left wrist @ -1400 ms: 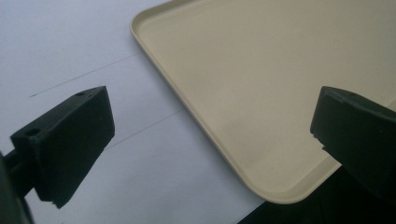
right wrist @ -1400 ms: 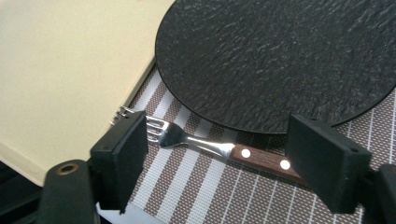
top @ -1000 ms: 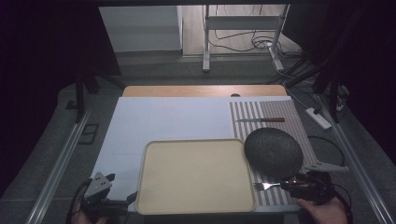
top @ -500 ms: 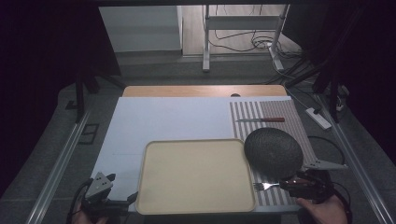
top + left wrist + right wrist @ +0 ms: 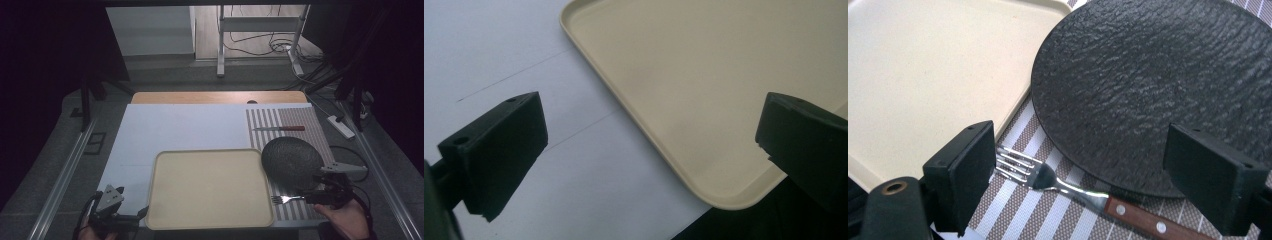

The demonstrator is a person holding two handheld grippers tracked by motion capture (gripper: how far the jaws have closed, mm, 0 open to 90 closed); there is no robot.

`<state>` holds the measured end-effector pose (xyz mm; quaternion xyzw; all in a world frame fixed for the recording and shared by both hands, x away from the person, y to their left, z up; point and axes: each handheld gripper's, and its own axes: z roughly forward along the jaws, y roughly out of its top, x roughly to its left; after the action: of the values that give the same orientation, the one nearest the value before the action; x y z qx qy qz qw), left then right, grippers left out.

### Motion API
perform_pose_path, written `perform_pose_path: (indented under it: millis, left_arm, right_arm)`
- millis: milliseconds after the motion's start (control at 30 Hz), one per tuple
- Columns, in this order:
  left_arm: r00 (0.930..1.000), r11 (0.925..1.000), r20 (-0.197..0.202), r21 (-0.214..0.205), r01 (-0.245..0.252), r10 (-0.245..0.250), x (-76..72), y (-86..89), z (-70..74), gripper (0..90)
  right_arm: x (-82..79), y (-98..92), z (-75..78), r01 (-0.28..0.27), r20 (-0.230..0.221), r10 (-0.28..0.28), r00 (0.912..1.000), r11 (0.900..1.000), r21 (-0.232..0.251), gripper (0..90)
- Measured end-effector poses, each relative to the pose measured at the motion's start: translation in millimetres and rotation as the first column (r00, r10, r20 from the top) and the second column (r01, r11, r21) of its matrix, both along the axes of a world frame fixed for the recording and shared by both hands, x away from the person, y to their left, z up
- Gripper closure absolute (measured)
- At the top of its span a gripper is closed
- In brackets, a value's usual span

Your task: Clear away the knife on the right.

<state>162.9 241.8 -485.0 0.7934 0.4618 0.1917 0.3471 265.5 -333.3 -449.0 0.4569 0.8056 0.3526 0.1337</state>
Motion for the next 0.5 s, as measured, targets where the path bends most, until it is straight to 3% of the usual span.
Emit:
perform_pose_path:
  millis: [233, 500]
  left_arm:
    - [1.0, 0.9988, 0.004, -0.048, 0.004, -0.003, -0.4, 4.7, 0.1, 1.1]
    - [1.0, 0.9993, 0.002, -0.037, -0.008, 0.008, -0.2, 3.7, 0.0, 0.5]
  right_arm:
    - [15.2, -0.7, 4.3, -0.003, 0.007, 0.003, 1.0, 1.0, 0.004, 14.0]
    - [34.6, -3.3, 8.7, -0.002, 0.013, 0.002, 0.9999, 1.0, 0.004, 14.6]
